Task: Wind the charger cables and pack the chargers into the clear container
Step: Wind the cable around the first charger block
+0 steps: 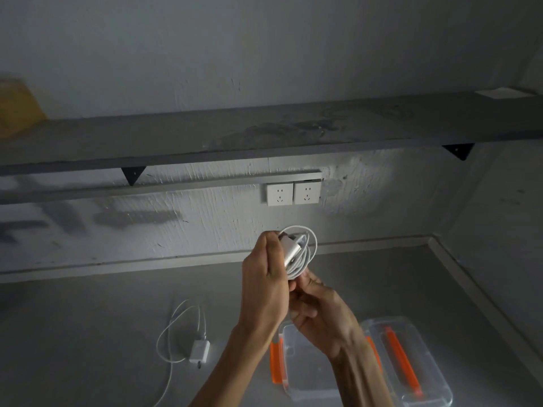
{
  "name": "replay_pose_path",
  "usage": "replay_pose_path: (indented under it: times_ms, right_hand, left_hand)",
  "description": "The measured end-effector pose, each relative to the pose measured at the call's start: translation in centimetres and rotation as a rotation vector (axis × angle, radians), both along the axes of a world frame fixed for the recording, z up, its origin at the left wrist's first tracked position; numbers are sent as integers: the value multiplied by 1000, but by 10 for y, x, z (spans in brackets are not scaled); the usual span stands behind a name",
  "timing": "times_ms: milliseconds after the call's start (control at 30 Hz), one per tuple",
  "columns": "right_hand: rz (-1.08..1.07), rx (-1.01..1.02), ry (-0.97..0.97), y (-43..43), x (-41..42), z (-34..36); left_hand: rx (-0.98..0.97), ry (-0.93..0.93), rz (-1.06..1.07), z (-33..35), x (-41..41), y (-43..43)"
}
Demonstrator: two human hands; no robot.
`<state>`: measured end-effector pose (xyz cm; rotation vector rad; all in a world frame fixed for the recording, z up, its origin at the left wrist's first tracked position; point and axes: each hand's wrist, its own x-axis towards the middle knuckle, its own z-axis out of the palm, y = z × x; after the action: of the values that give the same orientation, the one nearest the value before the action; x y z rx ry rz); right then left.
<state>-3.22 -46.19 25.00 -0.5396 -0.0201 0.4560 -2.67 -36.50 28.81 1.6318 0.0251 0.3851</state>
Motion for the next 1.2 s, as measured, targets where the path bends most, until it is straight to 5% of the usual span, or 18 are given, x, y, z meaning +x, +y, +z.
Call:
replay_pose_path:
  times_ms: [267,467,800,1200]
  right_hand:
    - [-194,-52,8,1,-5,3]
    - [-284,-105,-75,0,-15,8]
    - [-433,-149,-231,11,-37,23]
    - [-673,-387,-382,20,-44,24]
  left_hand:
    - [3,130,-161,7,3,16]
    - [151,-21,-281,16,-8,21]
    - [112,-160,-386,20,-31,18]
    - [-207,-77,-498,11,-45,17]
